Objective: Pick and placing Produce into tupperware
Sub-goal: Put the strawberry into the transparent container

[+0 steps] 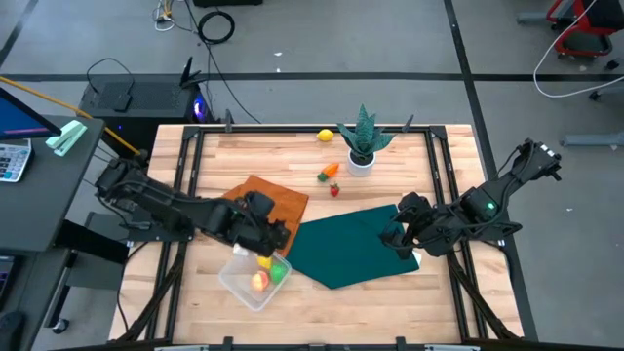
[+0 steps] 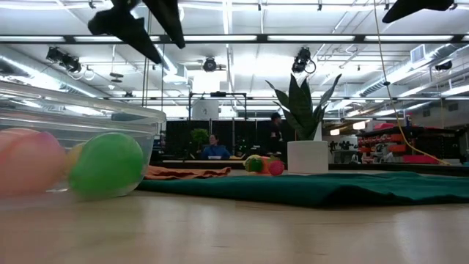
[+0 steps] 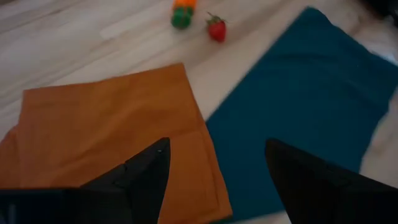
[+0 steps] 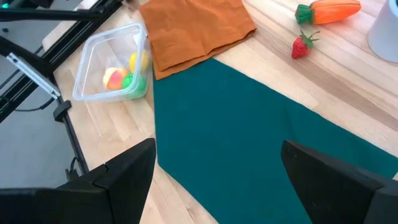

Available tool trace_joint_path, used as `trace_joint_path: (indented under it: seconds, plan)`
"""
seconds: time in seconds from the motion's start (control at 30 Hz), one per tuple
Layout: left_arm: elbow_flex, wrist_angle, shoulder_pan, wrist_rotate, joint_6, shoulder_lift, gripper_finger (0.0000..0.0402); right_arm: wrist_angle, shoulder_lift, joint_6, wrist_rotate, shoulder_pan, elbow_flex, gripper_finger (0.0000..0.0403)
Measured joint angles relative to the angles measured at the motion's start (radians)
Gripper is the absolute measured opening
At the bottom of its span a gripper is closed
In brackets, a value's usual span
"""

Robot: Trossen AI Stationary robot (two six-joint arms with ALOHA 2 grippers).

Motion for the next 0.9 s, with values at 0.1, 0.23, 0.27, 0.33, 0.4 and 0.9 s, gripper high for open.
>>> trace_joint_path:
  seconds: [0.1, 0.23, 0.27, 0.33, 0.4, 0.9]
  plan:
    - [0.000, 0.000, 0.033, 0.006, -0.005, 0.002, 0.0267, 0.000, 0.012, 0.005, 0.019, 0.000, 0.000, 0.0313]
    - [0.000, 0.000, 0.060, 0.008, 0.013, 0.002, 0.0263, 0.000, 0.034, -0.015, 0.067, -0.001, 0.000, 0.0313]
    - [0.000, 0.001, 0.066, 0.008, 0.014, 0.002, 0.0261, 0.000, 0.037, -0.019, 0.075, -0.005, 0.000, 0.0313]
    - [0.000, 0.010, 0.078, 0.008, 0.039, 0.002, 0.0259, 0.000, 0.043, -0.022, 0.081, -0.010, 0.000, 0.0313]
    - [0.000, 0.045, 0.101, 0.032, 0.124, 0.002, 0.0259, 0.000, 0.043, -0.027, 0.083, -0.019, 0.000, 0.0313]
    - [0.000, 0.355, 0.436, 0.369, 0.565, 0.002, 0.0254, 0.023, 0.037, -0.282, -0.068, -0.324, 0.000, 0.0313]
